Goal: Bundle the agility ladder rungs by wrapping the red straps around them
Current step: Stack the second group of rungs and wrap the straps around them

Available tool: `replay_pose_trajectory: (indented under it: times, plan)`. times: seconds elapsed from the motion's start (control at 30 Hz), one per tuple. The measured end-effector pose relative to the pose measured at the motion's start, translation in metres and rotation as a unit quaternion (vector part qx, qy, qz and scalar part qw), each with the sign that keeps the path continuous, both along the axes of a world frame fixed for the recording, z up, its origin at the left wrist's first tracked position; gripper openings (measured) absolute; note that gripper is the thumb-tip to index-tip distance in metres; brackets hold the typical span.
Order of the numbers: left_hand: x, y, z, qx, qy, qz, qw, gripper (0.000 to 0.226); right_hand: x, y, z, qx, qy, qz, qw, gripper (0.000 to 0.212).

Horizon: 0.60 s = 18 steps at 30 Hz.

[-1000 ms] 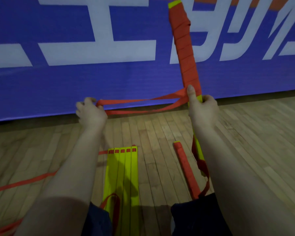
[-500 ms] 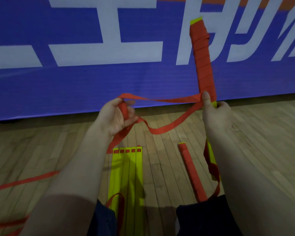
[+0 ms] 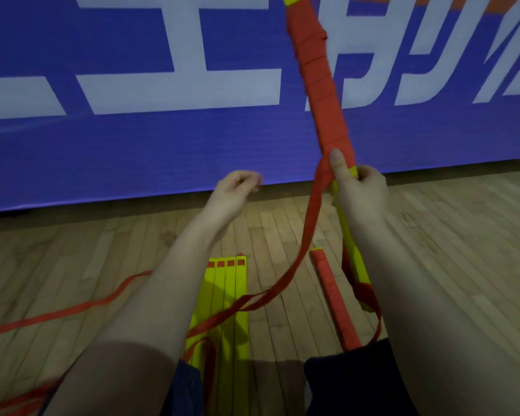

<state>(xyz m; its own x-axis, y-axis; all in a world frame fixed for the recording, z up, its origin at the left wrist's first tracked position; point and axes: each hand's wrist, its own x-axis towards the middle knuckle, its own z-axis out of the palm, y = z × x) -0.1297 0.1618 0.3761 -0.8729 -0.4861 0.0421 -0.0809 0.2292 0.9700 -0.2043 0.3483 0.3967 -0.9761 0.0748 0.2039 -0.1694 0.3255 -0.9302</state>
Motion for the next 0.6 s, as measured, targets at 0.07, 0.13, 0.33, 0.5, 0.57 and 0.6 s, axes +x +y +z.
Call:
replay_pose_trajectory:
  times: [0.07, 0.13, 0.33, 0.5, 0.57, 0.6]
  plan:
    - [-0.002, 0.02, 0.011, 0.057, 0.056, -0.064, 0.995, 0.027, 0.006, -0.008, 0.0, 0.01, 0.008, 0.028, 1.0, 0.066]
    - [-0.006, 0.035, 0.016, 0.086, 0.069, -0.119, 0.987, 0.054, 0.01, -0.015, 0.001, 0.023, 0.015, 0.059, 0.998, 0.074]
    - [-0.001, 0.038, 0.017, 0.089, 0.091, -0.074, 0.989, 0.027, 0.019, -0.018, 0.0, 0.078, 0.053, 0.104, 0.99, 0.067]
    - [0.004, 0.029, 0.027, 0.018, 0.086, -0.06, 0.994, 0.036, 0.018, -0.011, 0.003, 0.14, 0.091, 0.077, 0.983, 0.058]
    - [0.002, 0.028, 0.026, -0.021, 0.09, -0.03, 0.995, 0.037, 0.018, -0.009, 0.004, 0.17, 0.118, 0.063, 0.976, 0.057]
    - [0.002, 0.028, 0.027, -0.025, 0.09, -0.029, 0.995, 0.037, 0.019, -0.009, 0.005, 0.186, 0.13, 0.054, 0.972, 0.058]
